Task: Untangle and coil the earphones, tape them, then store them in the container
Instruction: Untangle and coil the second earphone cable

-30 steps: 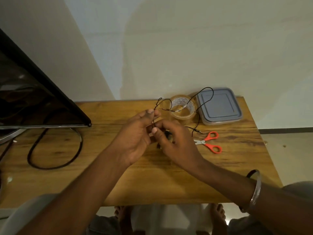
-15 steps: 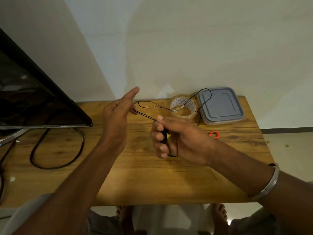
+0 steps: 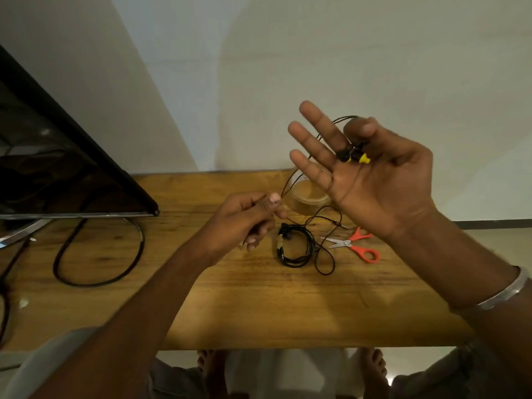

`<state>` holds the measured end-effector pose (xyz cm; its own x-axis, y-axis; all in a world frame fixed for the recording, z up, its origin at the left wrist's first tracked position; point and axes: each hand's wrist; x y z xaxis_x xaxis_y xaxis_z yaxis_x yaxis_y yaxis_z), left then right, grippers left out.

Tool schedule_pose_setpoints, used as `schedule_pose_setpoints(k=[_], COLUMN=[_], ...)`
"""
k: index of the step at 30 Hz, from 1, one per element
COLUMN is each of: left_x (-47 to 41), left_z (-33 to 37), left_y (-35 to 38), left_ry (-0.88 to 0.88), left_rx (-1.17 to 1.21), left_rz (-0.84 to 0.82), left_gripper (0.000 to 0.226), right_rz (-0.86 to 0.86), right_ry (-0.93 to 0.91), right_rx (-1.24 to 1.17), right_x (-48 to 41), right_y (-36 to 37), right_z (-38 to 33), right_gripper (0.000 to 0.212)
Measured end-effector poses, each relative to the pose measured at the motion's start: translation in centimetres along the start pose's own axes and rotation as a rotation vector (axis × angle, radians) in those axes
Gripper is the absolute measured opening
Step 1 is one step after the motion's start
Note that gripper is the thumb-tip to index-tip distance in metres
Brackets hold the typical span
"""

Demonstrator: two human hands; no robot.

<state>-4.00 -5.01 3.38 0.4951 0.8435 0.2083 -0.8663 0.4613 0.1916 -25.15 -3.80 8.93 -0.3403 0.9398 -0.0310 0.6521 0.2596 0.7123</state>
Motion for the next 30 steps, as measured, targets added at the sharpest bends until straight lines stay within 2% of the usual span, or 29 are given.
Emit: schedule_pose_setpoints(k=[5,8,12,16,21,25,30], left_x=[-0.2,-0.2,-0.1,-0.1,0.3,0.4,0.3], left_z=[0.0,0.2,-0.3,-0.6,0.0,0.2,0.4], left_y=[-0.2,0.2,0.8,1.1,1.4,0.9,-0.1], left_ry=[0.031,0.078,0.058,0.114,0.188,0.209,0.225], left_rx=[-0.055,-0.082,-0.106,-0.186,-0.245,-0.267,-0.241], left_rz=[0.017,0.004,-0.004,-0.001,0.024,0.063,0.078], left_gripper=[0.036,0.035,0.029,0.028,0.028,0.026,0.028], right_rz=[0.094,0.136,0.201,0.102,0.056,-0.001,-0.12], right_ry=[-0.087,-0.114,-0.226,-0.373,-0.388,-0.358,-0.304], right_rx=[0.11,0.332,0.886,1.521,2.003,2.221,2.247], right_x=[0.0,-0.1,-0.2,0.0,0.1,0.0,-0.4], right_y=[-0.7,-1.0,-0.7,-1.1,-1.7,-1.8,-2.3], right_z=[-1.1,-0.8,0.9,3.8,5.4,5.4,5.1], right_gripper=[0.029,0.024,0.023,0.021,0.014,0.014,0.011])
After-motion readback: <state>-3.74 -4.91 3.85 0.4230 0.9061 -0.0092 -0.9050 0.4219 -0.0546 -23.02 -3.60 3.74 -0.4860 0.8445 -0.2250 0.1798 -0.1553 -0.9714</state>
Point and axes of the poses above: each hand's wrist, its own x-axis away from the middle knuckle, its own y-axis out of the palm, z = x × y, and after that the axes turned 14 degrees about x, right-handed
